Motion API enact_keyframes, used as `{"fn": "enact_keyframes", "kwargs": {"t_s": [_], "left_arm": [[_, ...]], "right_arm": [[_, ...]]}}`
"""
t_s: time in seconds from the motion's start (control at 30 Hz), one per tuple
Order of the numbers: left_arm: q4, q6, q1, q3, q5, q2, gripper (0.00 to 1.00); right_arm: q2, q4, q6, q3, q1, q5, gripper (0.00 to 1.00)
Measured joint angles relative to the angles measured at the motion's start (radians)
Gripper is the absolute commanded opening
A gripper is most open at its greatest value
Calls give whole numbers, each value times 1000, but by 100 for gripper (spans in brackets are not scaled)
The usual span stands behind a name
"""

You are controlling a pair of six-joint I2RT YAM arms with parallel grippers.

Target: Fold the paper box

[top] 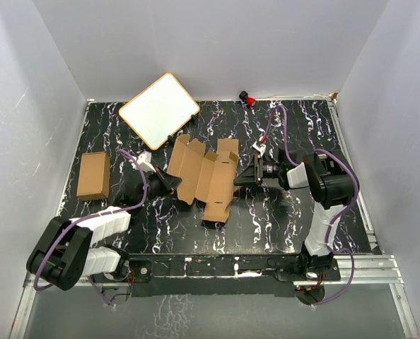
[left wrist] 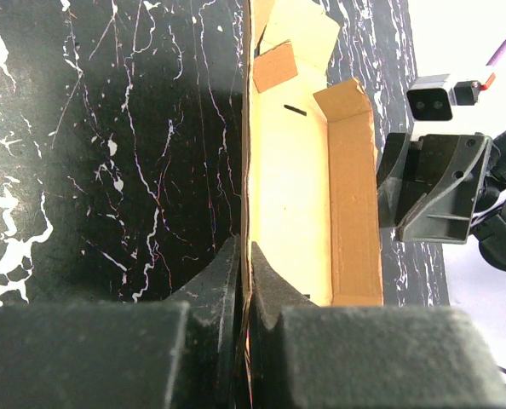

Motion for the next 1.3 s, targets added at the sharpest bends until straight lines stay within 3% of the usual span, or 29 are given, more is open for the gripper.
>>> {"fn": "enact_keyframes", "kwargs": {"t_s": [0.27,0.57,0.73,0.93,1.3], "left_arm": [[0,0,0,0,0,0,0],[0,0,0,0,0,1,0],[-1,0,0,0,0,4,0],[1,0,0,0,1,13,0],[40,8,2,0,23,33,0]], "right_arm": [[35,29,33,0,2,-9,45],[46,146,104,-2,26,-14,17],[47,166,111,-8,35,-8,8],[47,46,12,-3,41,24,9],[42,-312,-247,74,45,174,31]]}}
